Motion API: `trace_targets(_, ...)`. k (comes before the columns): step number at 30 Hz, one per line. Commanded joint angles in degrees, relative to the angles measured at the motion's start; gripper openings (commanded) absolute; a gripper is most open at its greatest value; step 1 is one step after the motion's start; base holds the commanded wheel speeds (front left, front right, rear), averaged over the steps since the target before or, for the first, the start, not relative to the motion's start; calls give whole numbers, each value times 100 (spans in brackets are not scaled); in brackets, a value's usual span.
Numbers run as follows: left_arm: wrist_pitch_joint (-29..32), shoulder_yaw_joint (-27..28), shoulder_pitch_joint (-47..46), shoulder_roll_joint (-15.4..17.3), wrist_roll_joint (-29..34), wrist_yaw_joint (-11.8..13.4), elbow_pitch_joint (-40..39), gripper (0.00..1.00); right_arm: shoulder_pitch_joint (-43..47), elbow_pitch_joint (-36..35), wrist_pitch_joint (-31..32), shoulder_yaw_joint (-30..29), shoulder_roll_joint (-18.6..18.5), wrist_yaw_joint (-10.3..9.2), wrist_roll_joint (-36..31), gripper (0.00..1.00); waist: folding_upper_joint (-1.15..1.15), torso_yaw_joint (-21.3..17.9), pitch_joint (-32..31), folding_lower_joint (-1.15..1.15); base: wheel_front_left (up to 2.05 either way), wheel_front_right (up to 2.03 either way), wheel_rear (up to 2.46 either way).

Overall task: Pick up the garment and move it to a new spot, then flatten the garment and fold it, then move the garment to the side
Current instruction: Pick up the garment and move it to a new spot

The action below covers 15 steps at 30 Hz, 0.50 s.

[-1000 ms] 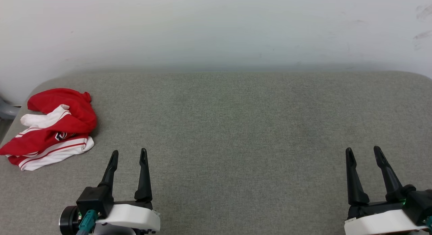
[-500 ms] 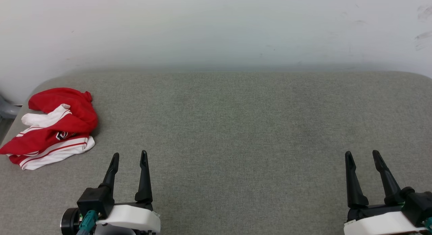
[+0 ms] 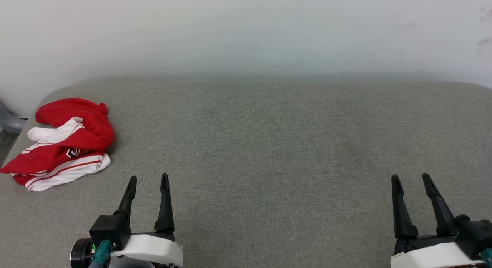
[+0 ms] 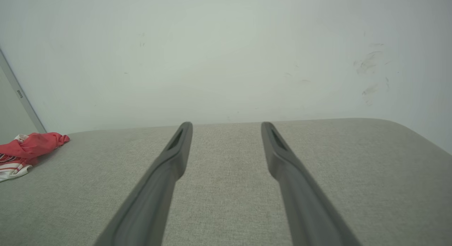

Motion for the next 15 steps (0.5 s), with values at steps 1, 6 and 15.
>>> trace_targets(1, -18, -4, -8, -6, 10, 23, 13, 100, 47, 10, -12, 9, 1, -2, -23, 100, 0, 18, 0, 0, 0, 0, 0)
trace_targets(6, -18, 11, -36, -6, 27, 26, 43, 100, 65, 3, -12, 24, 1, -2, -32, 100, 0, 132, 5, 0, 0, 0, 0)
trace_targets(15, -17, 49, -62, -6, 30, 43, 70, 100, 62, -17, -12, 83, 1, -2, -85, 100, 0, 550, 42, 0, 0, 0, 0)
